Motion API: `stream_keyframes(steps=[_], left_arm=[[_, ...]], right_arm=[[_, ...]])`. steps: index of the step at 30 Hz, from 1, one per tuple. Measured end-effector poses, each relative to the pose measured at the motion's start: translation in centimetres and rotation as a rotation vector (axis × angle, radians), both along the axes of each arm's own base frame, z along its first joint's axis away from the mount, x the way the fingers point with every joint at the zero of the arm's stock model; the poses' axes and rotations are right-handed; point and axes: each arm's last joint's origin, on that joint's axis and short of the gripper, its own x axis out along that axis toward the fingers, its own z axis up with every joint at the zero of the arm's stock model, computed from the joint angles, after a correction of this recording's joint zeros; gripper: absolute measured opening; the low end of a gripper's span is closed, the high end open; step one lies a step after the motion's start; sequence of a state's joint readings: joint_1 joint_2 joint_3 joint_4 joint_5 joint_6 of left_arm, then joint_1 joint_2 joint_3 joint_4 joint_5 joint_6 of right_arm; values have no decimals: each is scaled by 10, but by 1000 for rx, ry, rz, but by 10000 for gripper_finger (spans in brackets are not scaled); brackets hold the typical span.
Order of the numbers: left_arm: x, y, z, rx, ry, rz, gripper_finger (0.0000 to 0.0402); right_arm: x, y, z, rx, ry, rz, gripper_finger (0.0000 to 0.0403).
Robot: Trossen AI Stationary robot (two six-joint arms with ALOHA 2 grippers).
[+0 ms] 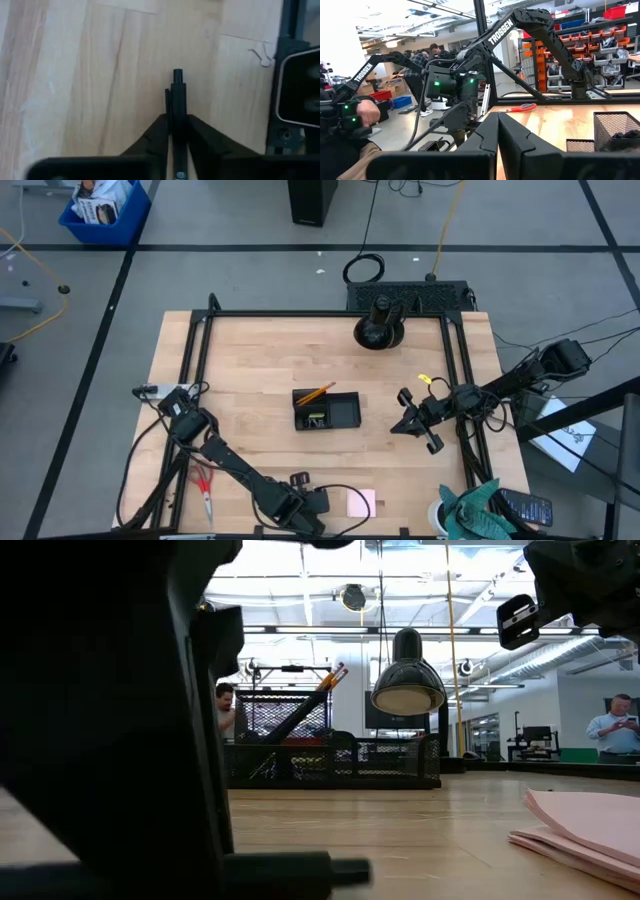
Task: Pick and place office supplies into organizer
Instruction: Put the black pen into the black desk organizer
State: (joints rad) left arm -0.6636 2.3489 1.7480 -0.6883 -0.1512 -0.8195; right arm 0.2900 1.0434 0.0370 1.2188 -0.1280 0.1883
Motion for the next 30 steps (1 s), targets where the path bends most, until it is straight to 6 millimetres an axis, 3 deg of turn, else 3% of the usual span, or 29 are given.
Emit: stream_keyframes(steps=[3,11,15,24,30], left_arm=[[2,-1,1,-17,-9,-36,18],[5,4,14,81,-88,-154,35],[5,28,32,273,-99,-157,16],[4,80,109,565,-210,-87,18],[5,121,164,641,-348,-78,6]], right_arm=[[0,0,0,1,1,2,4],[0,0,0,2,-1,2,4],[0,0,0,2,-3,2,4],[0,0,0,1,-3,3,4],[0,0,0,0,0,5,4]])
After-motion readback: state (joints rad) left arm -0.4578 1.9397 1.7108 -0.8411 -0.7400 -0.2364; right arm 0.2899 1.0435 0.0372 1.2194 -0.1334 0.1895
